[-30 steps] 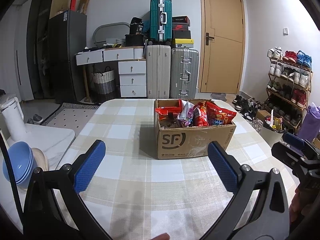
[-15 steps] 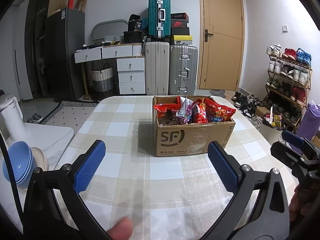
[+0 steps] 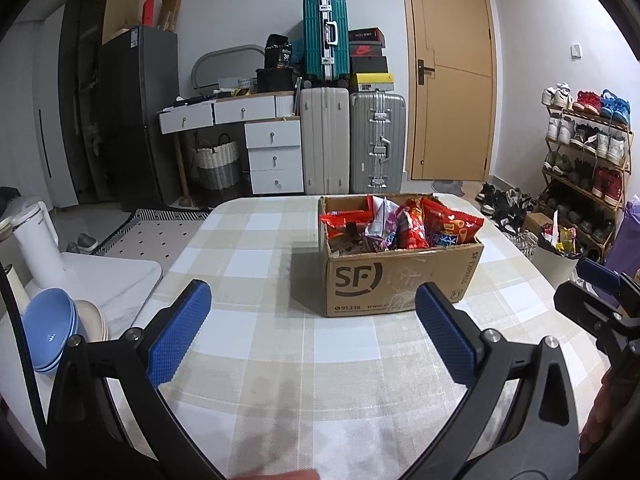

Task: Organize snacks

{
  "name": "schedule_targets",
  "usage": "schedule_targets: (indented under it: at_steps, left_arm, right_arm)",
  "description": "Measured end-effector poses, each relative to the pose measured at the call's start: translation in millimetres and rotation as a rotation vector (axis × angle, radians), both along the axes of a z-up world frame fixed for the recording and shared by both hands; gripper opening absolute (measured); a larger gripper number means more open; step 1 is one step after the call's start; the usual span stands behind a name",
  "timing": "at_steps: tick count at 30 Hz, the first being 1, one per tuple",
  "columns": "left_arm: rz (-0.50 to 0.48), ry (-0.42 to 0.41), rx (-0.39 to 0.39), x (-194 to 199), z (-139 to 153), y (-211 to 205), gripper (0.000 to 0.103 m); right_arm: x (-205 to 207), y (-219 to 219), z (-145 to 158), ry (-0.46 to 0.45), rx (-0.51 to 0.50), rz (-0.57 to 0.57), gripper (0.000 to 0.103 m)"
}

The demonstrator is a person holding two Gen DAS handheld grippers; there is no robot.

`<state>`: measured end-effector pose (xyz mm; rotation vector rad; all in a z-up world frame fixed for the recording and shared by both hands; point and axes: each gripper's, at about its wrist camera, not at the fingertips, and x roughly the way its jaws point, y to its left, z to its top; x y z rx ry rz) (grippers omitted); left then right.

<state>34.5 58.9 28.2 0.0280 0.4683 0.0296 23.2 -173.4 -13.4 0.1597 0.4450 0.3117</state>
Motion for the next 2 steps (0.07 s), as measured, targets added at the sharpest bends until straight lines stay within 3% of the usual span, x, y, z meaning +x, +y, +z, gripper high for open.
schedule_targets:
  at_steps: [2]
  left_arm:
    - [0.0, 0.001, -0.012, 1.2, 0.0, 2.2, 0.102]
  right_arm:
    - [0.0, -0.6, 0.5, 0.001, -0.003, 0.0, 0.102]
